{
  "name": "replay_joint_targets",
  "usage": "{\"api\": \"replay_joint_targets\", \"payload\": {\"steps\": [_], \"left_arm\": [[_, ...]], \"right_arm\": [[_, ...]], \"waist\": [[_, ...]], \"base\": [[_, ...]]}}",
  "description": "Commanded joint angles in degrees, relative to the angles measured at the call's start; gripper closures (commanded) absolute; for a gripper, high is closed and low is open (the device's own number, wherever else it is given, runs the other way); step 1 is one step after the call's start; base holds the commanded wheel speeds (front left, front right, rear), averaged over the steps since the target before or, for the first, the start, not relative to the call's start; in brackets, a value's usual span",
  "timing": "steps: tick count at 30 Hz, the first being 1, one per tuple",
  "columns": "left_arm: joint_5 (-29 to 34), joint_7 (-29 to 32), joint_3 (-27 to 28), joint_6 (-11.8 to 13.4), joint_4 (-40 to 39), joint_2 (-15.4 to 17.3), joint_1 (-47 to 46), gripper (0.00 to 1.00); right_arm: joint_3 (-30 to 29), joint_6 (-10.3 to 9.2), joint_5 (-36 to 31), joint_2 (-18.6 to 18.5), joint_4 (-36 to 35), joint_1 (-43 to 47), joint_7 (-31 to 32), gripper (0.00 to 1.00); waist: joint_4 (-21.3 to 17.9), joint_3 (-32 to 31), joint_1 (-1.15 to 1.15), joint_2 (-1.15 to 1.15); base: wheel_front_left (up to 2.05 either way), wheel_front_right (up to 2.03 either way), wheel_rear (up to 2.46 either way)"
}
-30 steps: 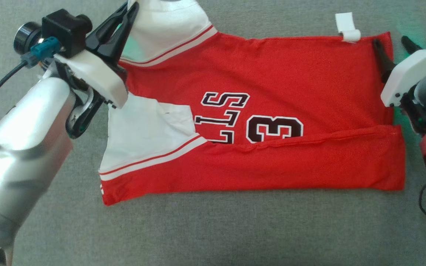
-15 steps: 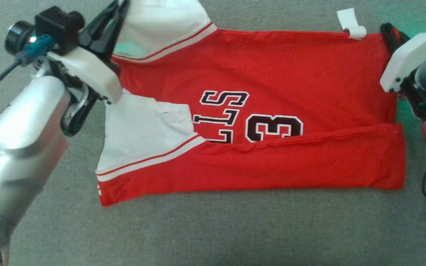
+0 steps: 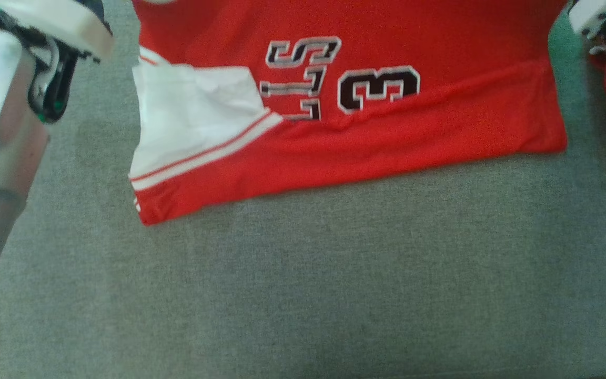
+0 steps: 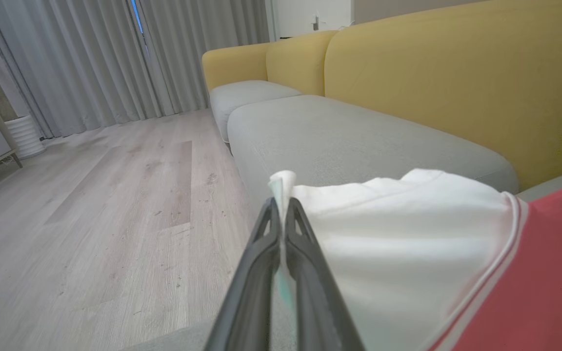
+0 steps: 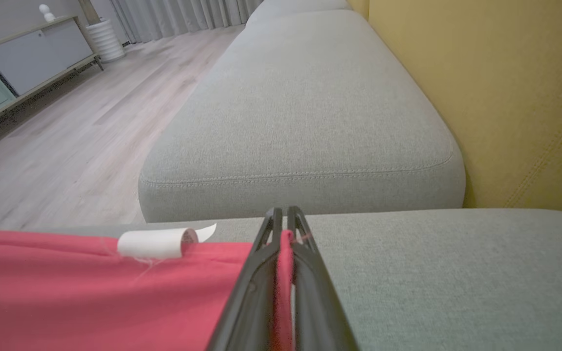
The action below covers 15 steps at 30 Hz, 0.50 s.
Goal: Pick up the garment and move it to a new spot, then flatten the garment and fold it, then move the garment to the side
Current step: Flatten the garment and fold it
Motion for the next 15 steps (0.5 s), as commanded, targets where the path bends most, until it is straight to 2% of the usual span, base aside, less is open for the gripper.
{"api": "replay_joint_targets", "payload": {"steps": [1, 8, 15], "left_arm": [[0.05, -0.97, 2.4, 0.11, 0.54, 2.16, -3.75, 1.0], [0.54, -3.28, 1.96, -1.85, 5.59, -0.49, -4.63, 1.0], [-0.27, -3.41, -1.27, -3.98, 5.94, -1.28, 0.69, 1.0]], "right_arm": [[-0.23, 0.11, -0.03, 0.58, -0.47, -2.0, -1.43, 1.0], [-0.03, 0.11, 0.87, 1.79, 3.29, -3.39, -5.13, 1.0], [4.42, 0.11, 4.19, 0.01, 3.32, 2.12, -2.68, 1.0]], "waist": [[0.09, 0.25, -0.01, 0.0], [1.14, -0.39, -0.01, 0.0], [2.7, -3.5, -0.01, 0.0]], "base": [[0.0, 0.0, 0.0], [0.0, 0.0, 0.0], [0.0, 0.0, 0.0]]}}
